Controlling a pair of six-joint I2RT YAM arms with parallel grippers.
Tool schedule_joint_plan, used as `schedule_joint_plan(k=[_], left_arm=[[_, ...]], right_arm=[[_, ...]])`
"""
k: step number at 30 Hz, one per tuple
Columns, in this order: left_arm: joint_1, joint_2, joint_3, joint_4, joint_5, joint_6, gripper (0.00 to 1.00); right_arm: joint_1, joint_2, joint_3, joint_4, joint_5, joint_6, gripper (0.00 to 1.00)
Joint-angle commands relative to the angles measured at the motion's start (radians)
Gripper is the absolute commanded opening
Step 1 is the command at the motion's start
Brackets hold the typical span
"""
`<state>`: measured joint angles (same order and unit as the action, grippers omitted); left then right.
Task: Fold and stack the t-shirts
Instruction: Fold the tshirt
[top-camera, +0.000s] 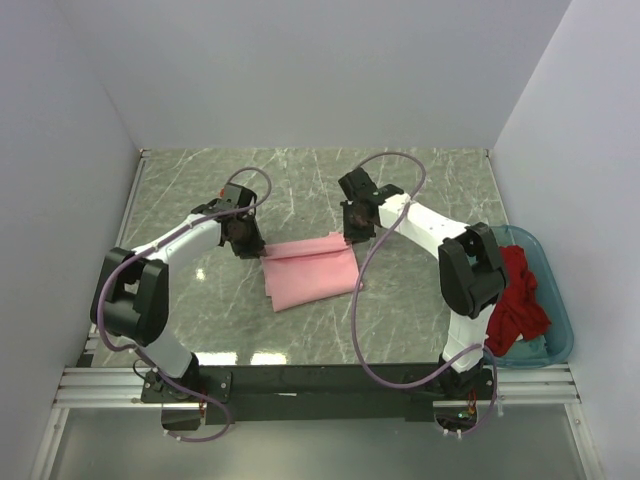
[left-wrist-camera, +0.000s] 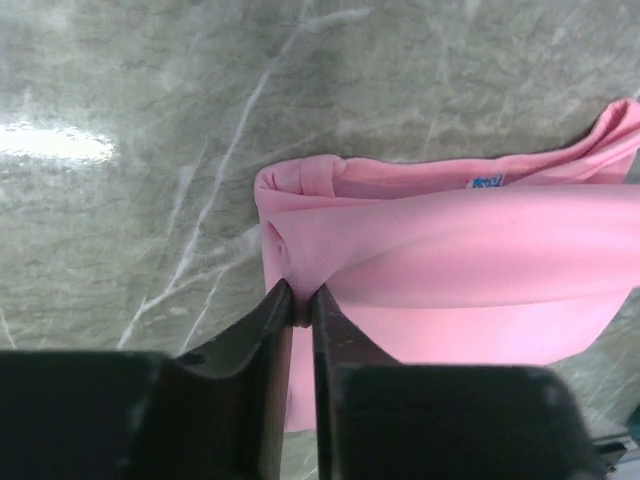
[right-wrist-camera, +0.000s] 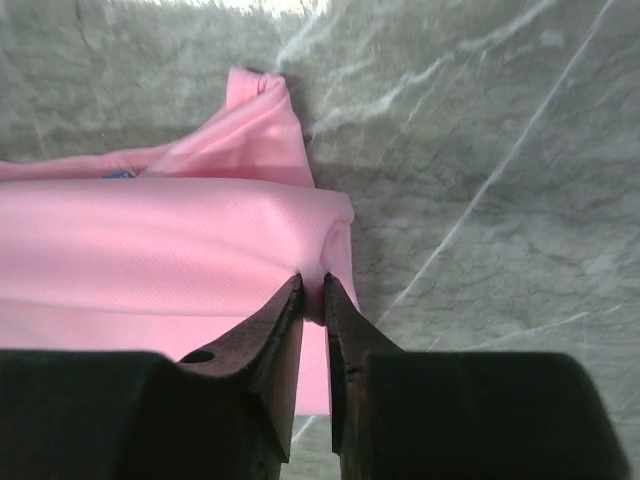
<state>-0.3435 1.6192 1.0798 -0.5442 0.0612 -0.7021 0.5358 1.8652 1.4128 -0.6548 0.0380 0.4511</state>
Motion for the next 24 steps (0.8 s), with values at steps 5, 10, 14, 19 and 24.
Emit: schedule_joint_plan(k=[5, 10, 14, 19, 24], left_arm=[[0.008, -0.151, -0.029, -0.031, -0.085, -0.049, 0.67], [-0.043, -0.344, -0.141, 0.041, -0.071, -0.079, 0.8], [-0.12, -0.386, -0.242, 0.206, 0.073, -0.08, 0.67], [-0.17, -0.288, -0.274, 0.363, 0.132, -0.089, 0.45], [-0.14, -0.17, -0.187, 0.461, 0.109, -0.066, 0.3]], right_arm=[[-0.016, -0.118, 0.032, 0.041, 0.05, -0.051, 0.35], [-0.017, -0.242, -0.066, 0.144, -0.035, -0.083, 0.4], [-0.019, -0.304, -0.187, 0.271, -0.218, -0.146, 0.4], [-0.065, -0.262, -0.227, 0.363, -0.412, -0.161, 0.39], [-0.106, -0.126, -0.152, 0.42, -0.608, -0.16, 0.38]])
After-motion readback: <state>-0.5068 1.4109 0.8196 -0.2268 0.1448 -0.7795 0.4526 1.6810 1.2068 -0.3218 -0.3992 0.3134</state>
